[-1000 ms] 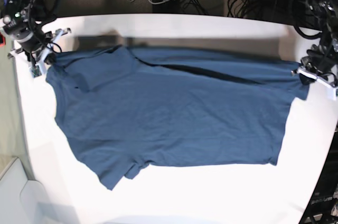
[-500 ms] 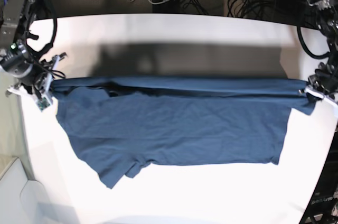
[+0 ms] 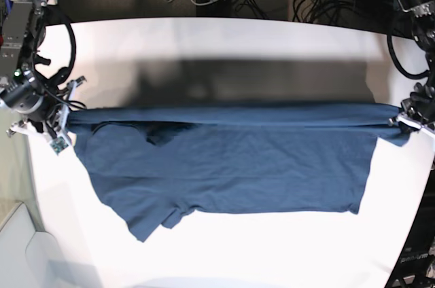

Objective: Layout the t-shirt on the table in an organized manner, then fold the t-shirt properly
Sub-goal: 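Lift the collar-side edge with both grippers and fold it over the shirt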

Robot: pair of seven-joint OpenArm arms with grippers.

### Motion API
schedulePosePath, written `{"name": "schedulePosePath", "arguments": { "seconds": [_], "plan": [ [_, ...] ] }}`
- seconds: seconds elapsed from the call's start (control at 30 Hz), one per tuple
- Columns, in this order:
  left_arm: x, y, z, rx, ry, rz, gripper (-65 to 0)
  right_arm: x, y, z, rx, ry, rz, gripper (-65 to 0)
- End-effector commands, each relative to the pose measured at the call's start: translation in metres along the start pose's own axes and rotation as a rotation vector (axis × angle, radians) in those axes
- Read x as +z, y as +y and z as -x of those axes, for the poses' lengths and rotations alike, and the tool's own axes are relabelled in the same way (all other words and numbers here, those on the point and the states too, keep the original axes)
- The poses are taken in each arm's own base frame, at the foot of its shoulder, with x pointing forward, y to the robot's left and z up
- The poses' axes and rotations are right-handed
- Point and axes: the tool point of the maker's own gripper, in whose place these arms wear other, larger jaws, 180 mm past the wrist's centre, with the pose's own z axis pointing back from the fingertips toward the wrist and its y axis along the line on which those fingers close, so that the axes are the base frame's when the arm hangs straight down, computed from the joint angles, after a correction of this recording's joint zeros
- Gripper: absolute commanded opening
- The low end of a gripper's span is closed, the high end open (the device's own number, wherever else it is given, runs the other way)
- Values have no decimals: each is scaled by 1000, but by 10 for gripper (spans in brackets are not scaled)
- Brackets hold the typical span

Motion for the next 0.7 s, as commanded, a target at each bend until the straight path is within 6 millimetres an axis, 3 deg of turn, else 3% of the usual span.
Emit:
{"name": "schedulePosePath", "arguments": {
  "seconds": [0.0, 0.2, 0.33, 0.57, 0.67],
  "plan": [
    [7, 7, -22, -20, -64, -24, -650, 7, -15, -5, 7, -11, 50, -650],
    [7, 10, -17, -22, -51, -35, -650, 7, -15, -2, -13, -9, 51, -650],
    [12, 18, -10, -12, -41, -48, -650, 11, -24, 15, -117, 3, 81, -650],
    [17, 35, 27, 1, 29, -84, -650, 10, 7, 61, -112, 105, 14, -650],
    [18, 38, 48, -6, 84, -91, -650, 8, 33, 76, -132, 111, -41, -650]
  ]
}}
